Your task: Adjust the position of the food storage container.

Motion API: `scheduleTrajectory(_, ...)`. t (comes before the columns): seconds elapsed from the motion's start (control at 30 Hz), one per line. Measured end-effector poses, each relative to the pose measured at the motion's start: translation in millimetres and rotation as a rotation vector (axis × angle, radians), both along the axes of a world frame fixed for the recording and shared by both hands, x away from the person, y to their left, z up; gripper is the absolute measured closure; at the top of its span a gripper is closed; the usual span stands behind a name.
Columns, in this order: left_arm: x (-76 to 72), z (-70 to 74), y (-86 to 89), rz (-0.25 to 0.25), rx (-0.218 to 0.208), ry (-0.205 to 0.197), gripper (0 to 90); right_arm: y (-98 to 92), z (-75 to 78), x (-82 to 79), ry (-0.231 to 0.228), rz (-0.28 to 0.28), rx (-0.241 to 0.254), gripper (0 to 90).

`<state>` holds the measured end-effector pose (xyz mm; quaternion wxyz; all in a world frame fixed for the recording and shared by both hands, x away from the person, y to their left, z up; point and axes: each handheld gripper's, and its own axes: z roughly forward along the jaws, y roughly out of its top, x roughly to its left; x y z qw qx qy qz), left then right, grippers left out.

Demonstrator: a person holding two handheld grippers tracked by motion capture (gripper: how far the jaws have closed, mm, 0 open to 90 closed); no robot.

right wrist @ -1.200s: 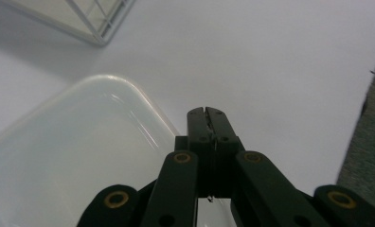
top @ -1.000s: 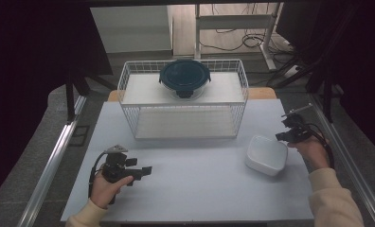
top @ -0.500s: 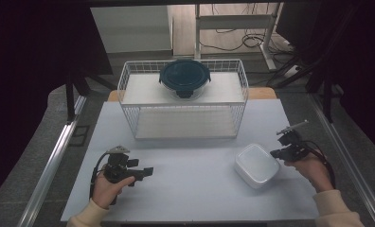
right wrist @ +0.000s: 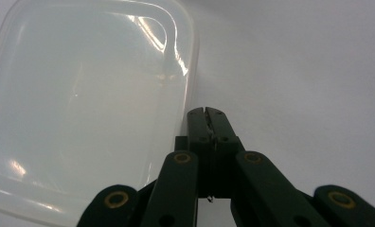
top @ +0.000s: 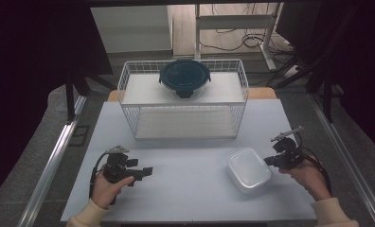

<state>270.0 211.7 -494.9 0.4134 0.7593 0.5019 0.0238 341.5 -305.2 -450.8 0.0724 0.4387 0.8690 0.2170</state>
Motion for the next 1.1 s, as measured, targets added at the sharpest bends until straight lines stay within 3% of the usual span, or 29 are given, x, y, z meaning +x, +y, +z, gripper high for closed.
scheduleTrajectory(0.3,-0.6,1.4,1.7,0.001,-0.002,-0.005,18.4,7.9,-4.9,-16.1,0.015,0.024,0.022,89.5)
scheduleTrajectory(0.6,-0.8,0.9,0.7,-0.006,0.001,-0.004,18.5,7.1,-15.3,-39.9,0.03,0.028,0.083,89.5)
scheduleTrajectory(1.1,-0.3,-1.0,1.3,-0.002,0.002,-0.001,18.6,49.6,-20.0,-47.7,0.04,0.118,0.143,89.5)
